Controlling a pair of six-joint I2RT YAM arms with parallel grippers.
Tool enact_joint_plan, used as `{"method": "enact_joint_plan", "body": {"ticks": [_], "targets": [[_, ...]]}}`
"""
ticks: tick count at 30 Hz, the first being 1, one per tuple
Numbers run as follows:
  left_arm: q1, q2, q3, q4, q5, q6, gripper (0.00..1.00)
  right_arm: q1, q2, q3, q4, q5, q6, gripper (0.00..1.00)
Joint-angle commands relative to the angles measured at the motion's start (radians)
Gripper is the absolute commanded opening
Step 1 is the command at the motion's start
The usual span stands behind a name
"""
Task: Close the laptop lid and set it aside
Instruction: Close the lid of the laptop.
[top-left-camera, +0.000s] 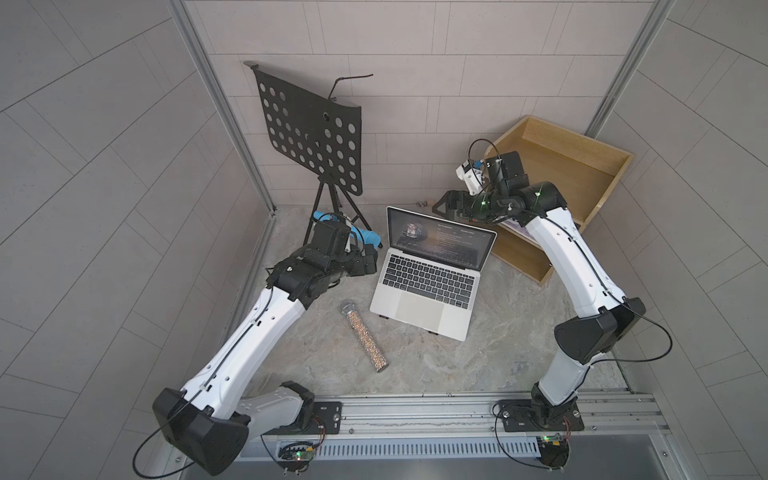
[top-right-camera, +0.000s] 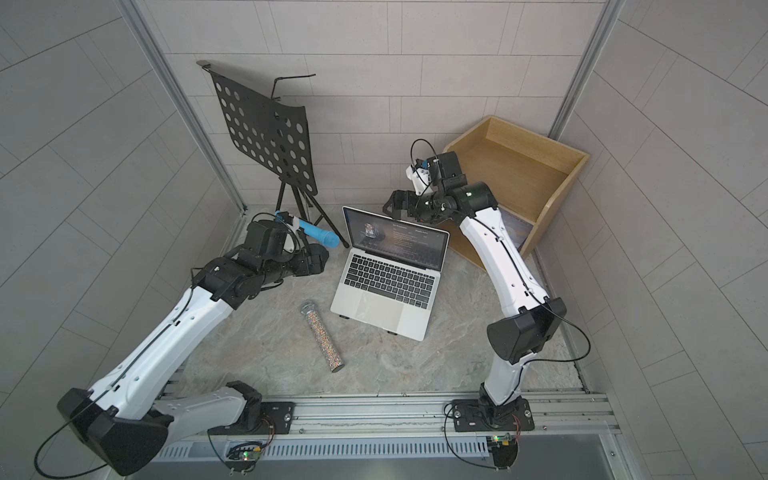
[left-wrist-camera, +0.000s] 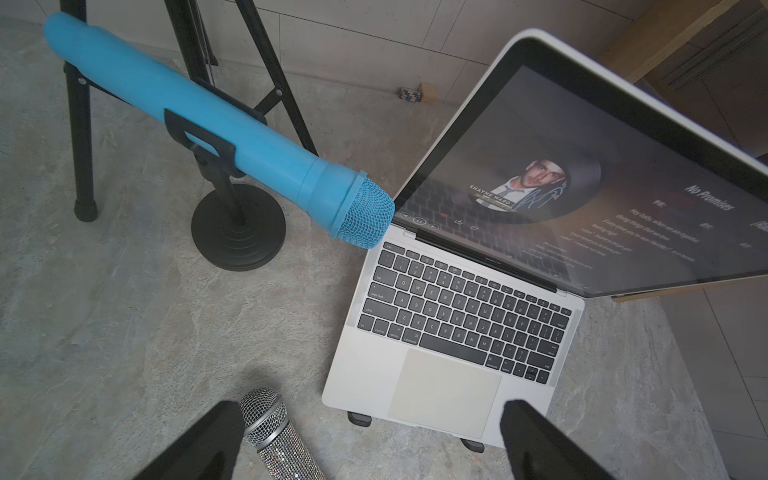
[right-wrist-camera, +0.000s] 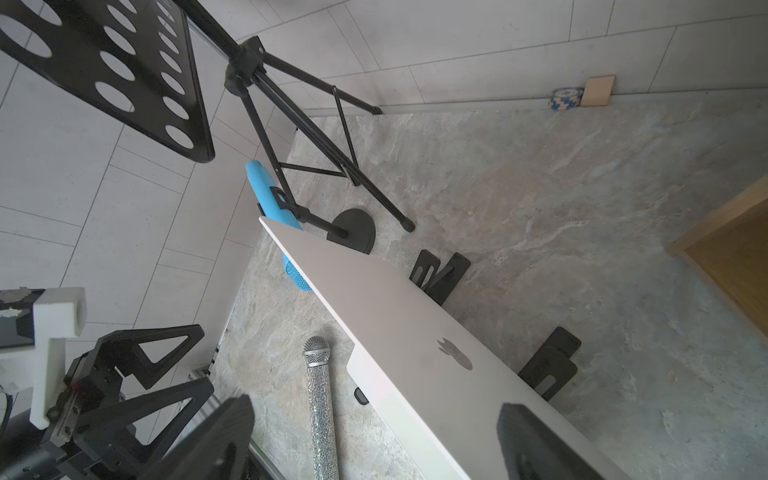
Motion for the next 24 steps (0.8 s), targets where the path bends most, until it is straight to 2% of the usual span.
{"method": "enact_joint_plan", "body": {"ticks": [1, 14, 24], "targets": [[0.002, -0.022, -0.014, -0.01, 0.001, 0.019, 1.0, 0.009, 0.012, 0.02, -0.048, -0.026, -0.014, 0.95], [0.002, -0.028, -0.017, -0.013, 0.007, 0.015, 1.0, 0.024, 0.014, 0.014, -0.077, -0.062, -0.024, 0.93], [0.002, -0.038, -0.019, -0.018, -0.009, 0.015, 1.0, 0.055, -0.021, -0.068, -0.081, -0.081, -0.031, 0.89]]}}
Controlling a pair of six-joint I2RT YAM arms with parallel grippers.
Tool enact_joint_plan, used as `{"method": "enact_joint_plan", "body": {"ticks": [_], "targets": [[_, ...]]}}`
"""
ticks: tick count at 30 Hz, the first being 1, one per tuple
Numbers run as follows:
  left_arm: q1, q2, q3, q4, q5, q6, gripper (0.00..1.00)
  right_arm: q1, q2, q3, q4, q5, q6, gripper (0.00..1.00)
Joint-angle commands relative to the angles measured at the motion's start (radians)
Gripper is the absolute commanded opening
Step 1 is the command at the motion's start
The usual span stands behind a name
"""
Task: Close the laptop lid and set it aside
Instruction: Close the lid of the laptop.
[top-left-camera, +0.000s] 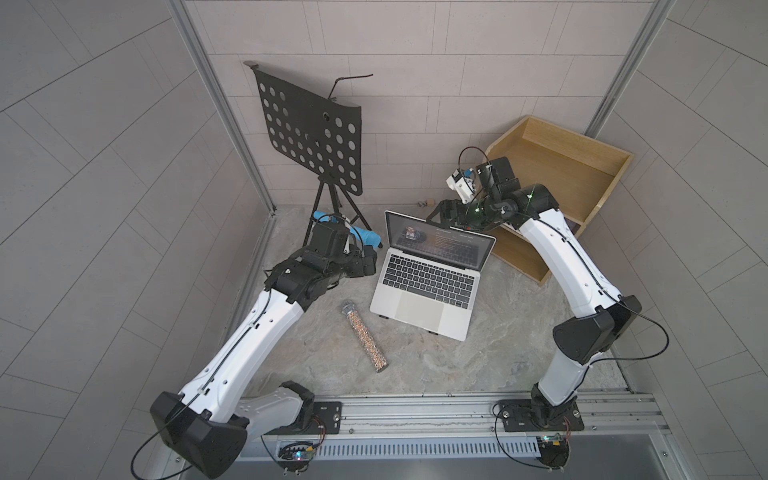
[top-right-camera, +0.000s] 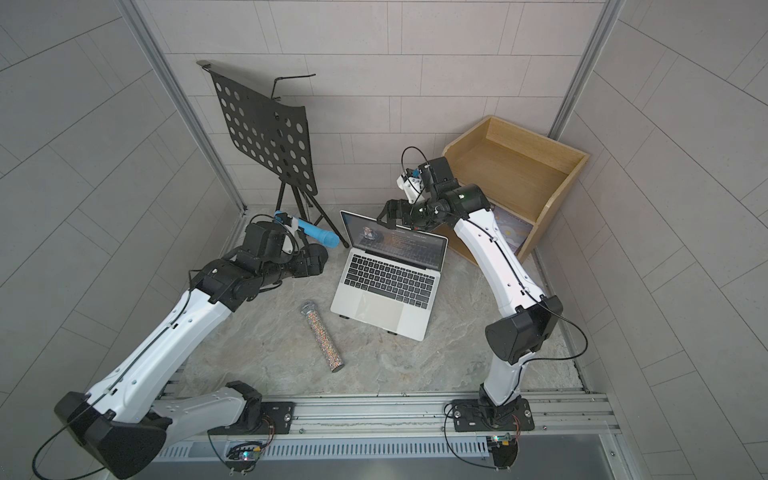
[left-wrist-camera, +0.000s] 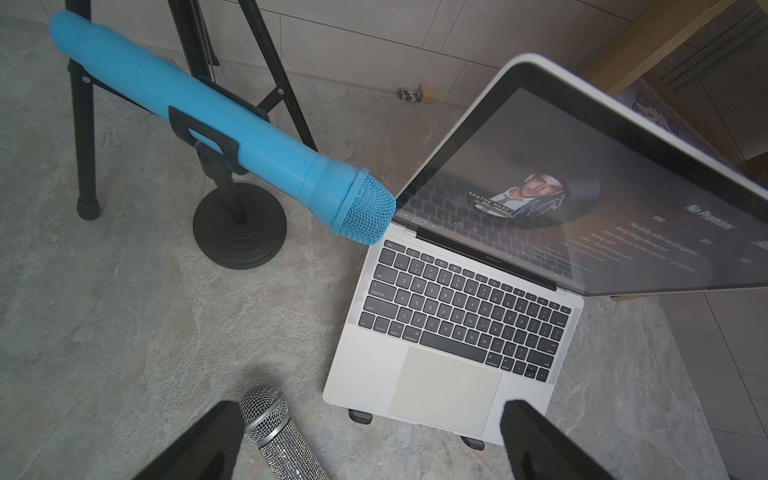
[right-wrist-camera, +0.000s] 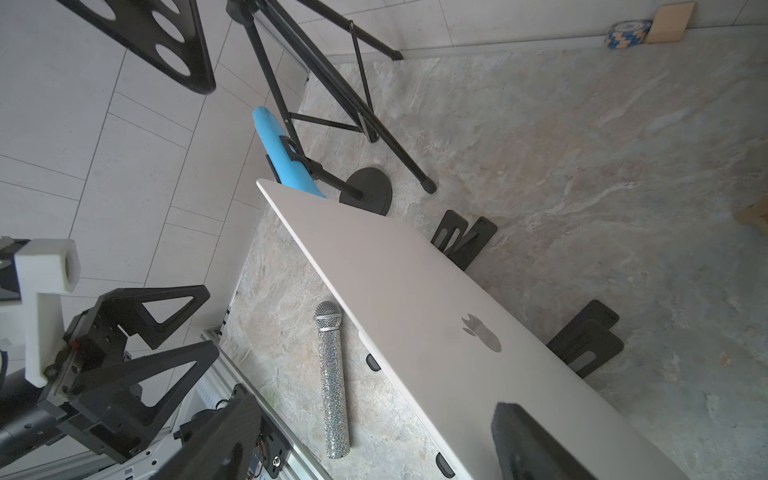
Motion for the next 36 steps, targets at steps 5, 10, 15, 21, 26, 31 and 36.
{"method": "enact_joint_plan", "body": {"ticks": [5, 10, 15, 21, 26, 31, 36], "targets": [[0.002, -0.026, -0.008, -0.027, -0.019, 0.017, 1.0, 0.028, -0.041, -0.074, -0.034, -0.036, -0.009, 0.87], [0.002, -0.029, -0.004, -0.035, -0.031, 0.018, 1.0, 0.044, -0.063, -0.141, -0.013, -0.055, 0.008, 0.86], [0.002, -0.031, 0.005, -0.046, -0.045, 0.021, 1.0, 0.067, -0.083, -0.196, 0.0, -0.063, 0.016, 0.85], [0.002, -0.037, 0.004, -0.054, -0.058, 0.021, 1.0, 0.081, -0.101, -0.249, 0.014, -0.074, 0.025, 0.87], [0.0, -0.042, 0.007, -0.061, -0.071, 0.021, 1.0, 0.092, -0.118, -0.309, 0.028, -0.085, 0.033, 0.88], [0.001, -0.043, 0.018, -0.073, -0.083, 0.021, 1.0, 0.095, -0.13, -0.372, 0.046, -0.109, 0.049, 0.88], [0.002, -0.044, 0.02, -0.076, -0.077, 0.017, 1.0, 0.098, -0.147, -0.437, 0.071, -0.117, 0.063, 0.88]]}}
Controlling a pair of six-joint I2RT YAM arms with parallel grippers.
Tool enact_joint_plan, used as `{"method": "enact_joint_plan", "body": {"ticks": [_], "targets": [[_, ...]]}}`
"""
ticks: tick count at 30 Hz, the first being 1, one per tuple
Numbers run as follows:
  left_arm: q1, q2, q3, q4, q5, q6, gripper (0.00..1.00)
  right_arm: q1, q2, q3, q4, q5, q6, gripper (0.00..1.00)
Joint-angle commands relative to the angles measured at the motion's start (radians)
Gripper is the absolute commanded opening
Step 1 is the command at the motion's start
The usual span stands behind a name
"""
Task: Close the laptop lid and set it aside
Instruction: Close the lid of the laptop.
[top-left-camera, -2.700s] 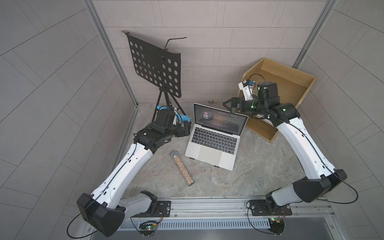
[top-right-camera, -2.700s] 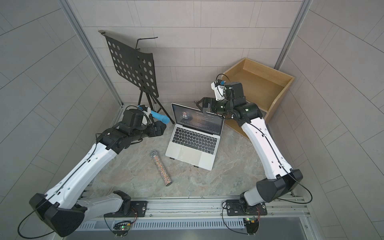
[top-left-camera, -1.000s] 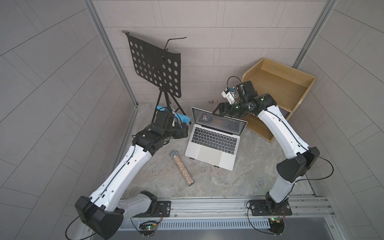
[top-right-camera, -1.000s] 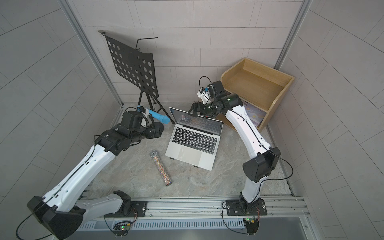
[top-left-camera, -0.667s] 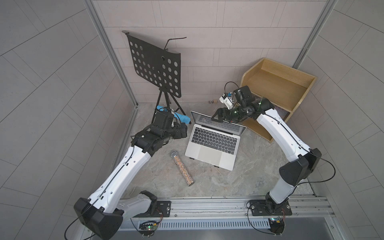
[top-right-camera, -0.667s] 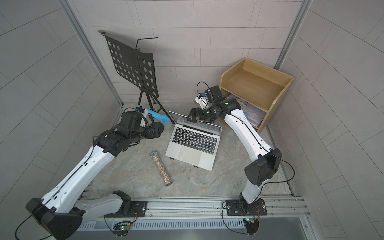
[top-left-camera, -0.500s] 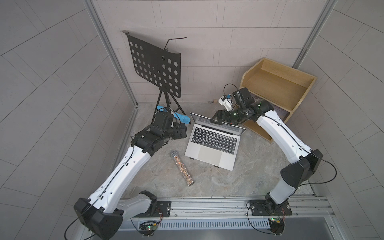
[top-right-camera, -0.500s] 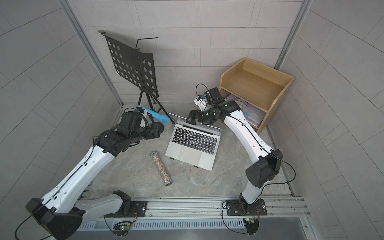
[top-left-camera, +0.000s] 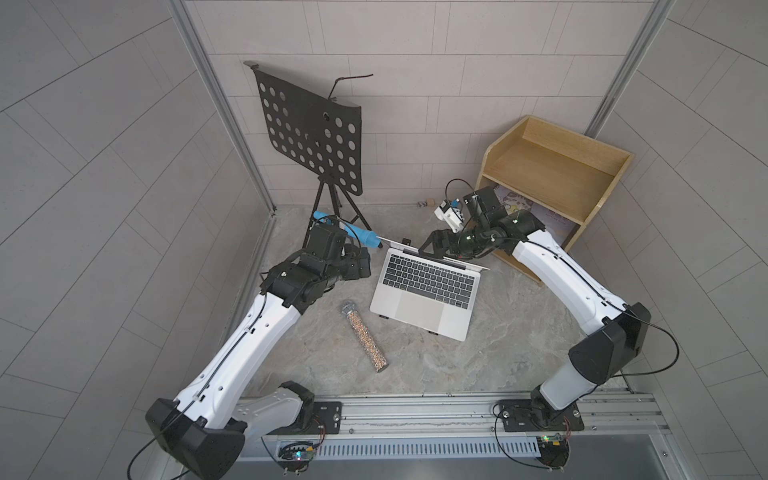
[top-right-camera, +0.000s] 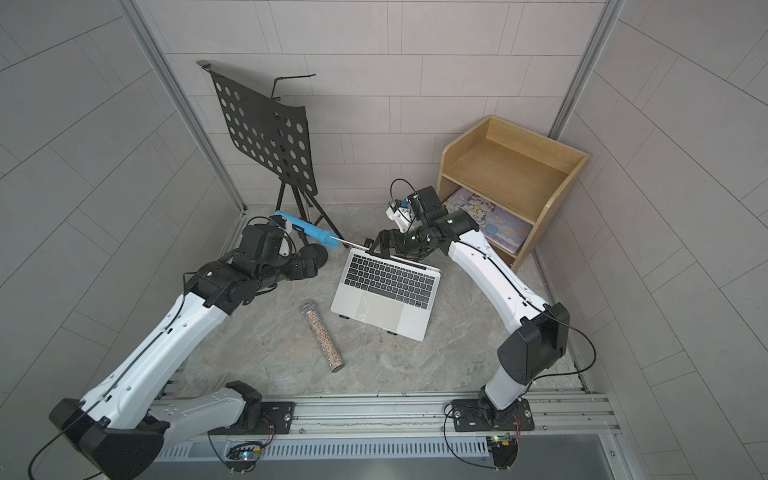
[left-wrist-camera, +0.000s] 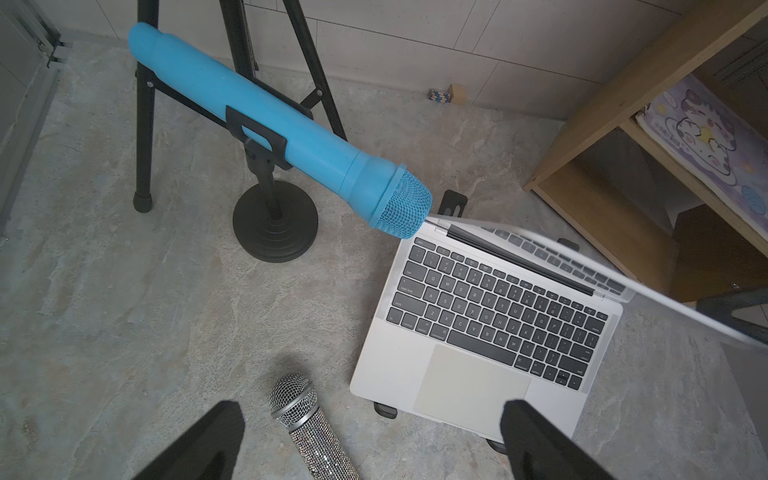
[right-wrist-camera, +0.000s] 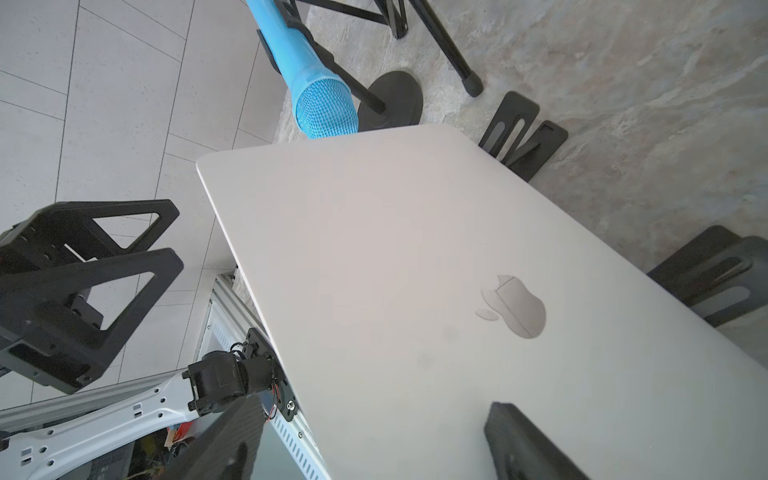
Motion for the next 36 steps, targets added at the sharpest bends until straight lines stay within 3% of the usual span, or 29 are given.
{"method": "enact_joint_plan", "body": {"ticks": [1, 27, 30, 36], "targets": [[0.002, -0.02, 0.018, -0.02, -0.002, 0.011, 1.0, 0.024, -0.005, -0.067, -0.073, -0.043, 0.03, 0.88], [0.001, -0.036, -0.021, -0.015, 0.038, -0.014, 1.0, 0.057, 0.0, -0.278, 0.058, -0.104, 0.093, 0.88], [0.0, -0.03, -0.043, 0.008, 0.073, -0.025, 1.0, 0.061, 0.015, -0.288, 0.067, -0.115, 0.097, 0.86], [0.002, -0.024, -0.122, 0.125, 0.248, -0.073, 1.0, 0.065, 0.033, -0.316, 0.09, -0.129, 0.103, 0.84]]}}
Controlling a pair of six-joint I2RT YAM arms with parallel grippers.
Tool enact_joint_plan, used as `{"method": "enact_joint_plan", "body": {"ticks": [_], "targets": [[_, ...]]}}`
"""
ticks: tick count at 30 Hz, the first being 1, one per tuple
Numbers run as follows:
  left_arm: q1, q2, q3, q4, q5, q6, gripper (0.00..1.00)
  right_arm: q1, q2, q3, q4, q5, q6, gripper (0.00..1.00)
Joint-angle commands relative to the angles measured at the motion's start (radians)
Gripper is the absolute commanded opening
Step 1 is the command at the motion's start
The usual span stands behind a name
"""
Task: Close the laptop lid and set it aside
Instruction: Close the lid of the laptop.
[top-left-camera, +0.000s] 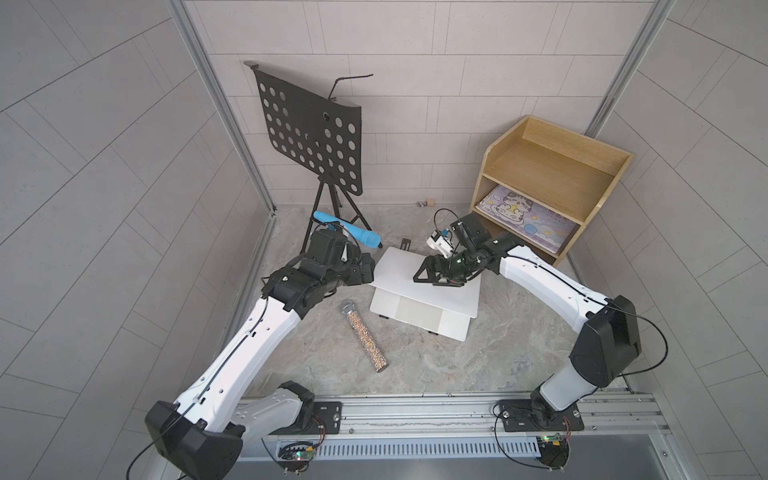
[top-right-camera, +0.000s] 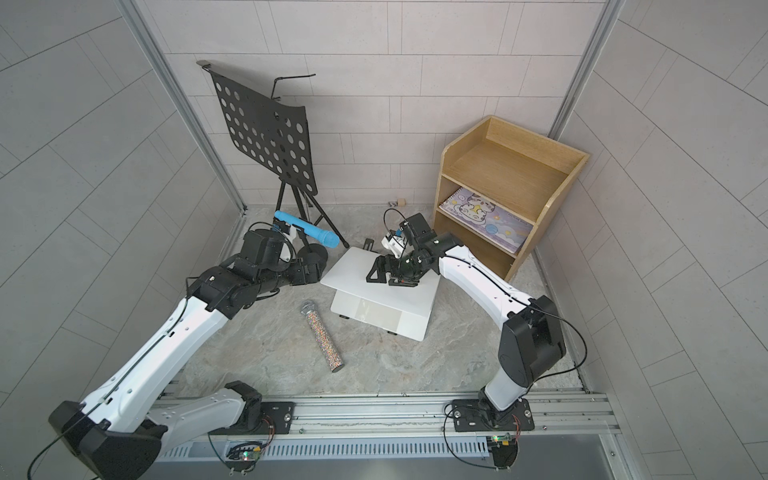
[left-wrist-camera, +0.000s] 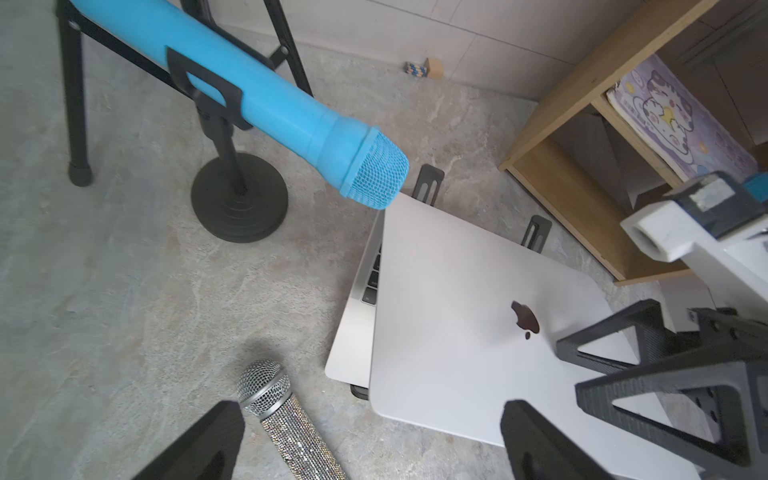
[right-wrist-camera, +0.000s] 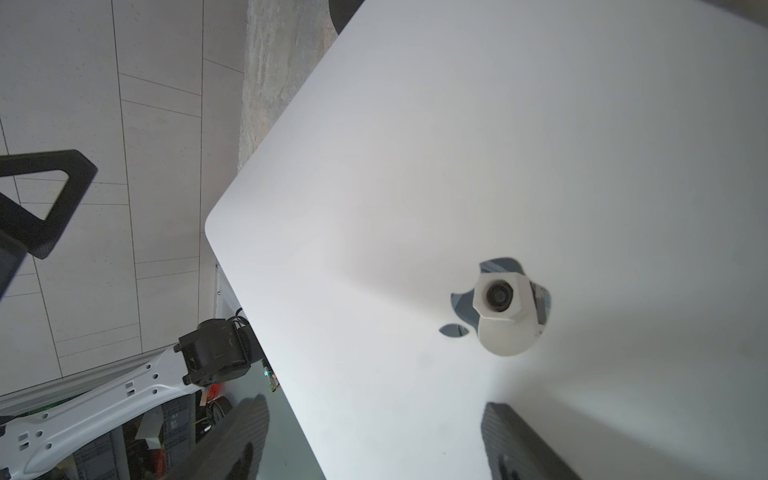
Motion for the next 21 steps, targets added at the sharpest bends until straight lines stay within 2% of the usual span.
{"method": "enact_joint_plan", "body": {"ticks": [1, 4, 10, 12, 15, 21], "targets": [[0.0, 0.0, -0.047, 0.092, 0.147, -0.055, 0.99, 0.022, 0.033, -0.044, -0.05, -0.037, 0.02, 0.84], [0.002, 0.017, -0.095, 0.181, 0.247, -0.125, 0.87, 0.022, 0.036, -0.054, -0.042, -0.036, 0.022, 0.83], [0.009, 0.133, -0.107, 0.207, 0.382, -0.204, 0.41, 0.022, 0.038, -0.064, -0.037, -0.033, 0.023, 0.83], [0.017, 0.183, -0.095, 0.184, 0.435, -0.209, 0.3, 0.022, 0.038, -0.064, -0.037, -0.031, 0.023, 0.83], [0.018, 0.246, -0.081, 0.157, 0.482, -0.205, 0.26, 0.022, 0.038, -0.065, -0.035, -0.031, 0.023, 0.83], [0.02, 0.298, -0.107, 0.135, 0.461, -0.187, 0.27, 0.022, 0.04, -0.075, -0.03, -0.031, 0.025, 0.83]]}}
